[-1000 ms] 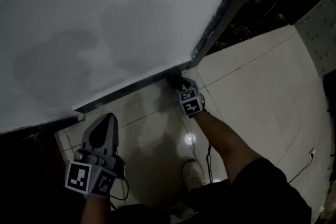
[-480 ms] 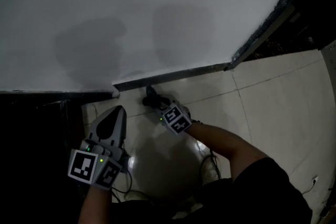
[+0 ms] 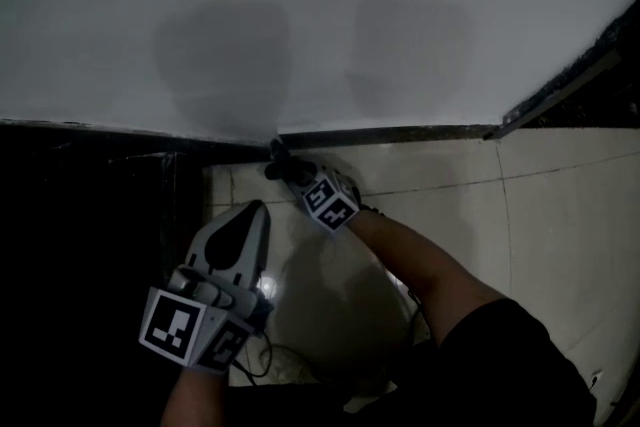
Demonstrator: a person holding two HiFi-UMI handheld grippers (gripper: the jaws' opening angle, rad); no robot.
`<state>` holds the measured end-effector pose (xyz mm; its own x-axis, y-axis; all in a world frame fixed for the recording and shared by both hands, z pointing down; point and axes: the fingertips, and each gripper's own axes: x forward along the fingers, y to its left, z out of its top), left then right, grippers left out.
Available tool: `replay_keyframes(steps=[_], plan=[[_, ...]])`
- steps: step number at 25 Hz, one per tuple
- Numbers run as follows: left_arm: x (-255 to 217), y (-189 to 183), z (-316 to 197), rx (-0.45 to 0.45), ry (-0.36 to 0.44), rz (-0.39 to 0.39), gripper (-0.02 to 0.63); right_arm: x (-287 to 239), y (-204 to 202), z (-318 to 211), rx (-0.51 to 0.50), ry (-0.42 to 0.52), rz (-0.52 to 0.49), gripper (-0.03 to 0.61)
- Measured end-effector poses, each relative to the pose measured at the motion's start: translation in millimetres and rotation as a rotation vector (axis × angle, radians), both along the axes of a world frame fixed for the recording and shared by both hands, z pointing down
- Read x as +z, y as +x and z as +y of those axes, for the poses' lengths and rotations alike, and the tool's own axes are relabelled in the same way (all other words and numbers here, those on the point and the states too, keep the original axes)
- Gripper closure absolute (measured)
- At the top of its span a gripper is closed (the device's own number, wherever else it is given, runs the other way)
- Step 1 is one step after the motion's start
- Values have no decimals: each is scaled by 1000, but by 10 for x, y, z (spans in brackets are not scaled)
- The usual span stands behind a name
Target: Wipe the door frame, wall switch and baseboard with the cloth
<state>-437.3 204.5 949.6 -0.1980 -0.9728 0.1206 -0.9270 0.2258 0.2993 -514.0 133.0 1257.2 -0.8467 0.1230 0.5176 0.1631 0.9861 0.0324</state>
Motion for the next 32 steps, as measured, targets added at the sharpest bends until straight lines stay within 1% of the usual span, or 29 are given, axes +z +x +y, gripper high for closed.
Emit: replay_keyframes(steps=[5, 9, 13, 19, 25, 30, 32], plan=[[-47, -12, 52, -1, 6, 4, 611, 110, -130, -289, 144, -51, 17, 483], [-83, -51, 62, -14, 11, 4, 611, 153, -98, -455, 185, -39, 26, 483], [-85, -23, 20, -7, 17, 7, 611, 150, -35, -622, 237, -38, 18, 483], [-77, 56, -96, 21, 15, 4, 611, 129, 96, -751, 251, -29, 19, 483], [-52, 165, -231, 46, 11, -6, 611, 114, 282, -925, 259, 4, 32, 483], [31, 433, -463, 126, -19, -27, 611, 103, 476, -1110, 284, 21, 49, 483], [30, 492, -524, 143, -20, -25, 611, 96, 530, -1159, 291, 21, 50, 483]])
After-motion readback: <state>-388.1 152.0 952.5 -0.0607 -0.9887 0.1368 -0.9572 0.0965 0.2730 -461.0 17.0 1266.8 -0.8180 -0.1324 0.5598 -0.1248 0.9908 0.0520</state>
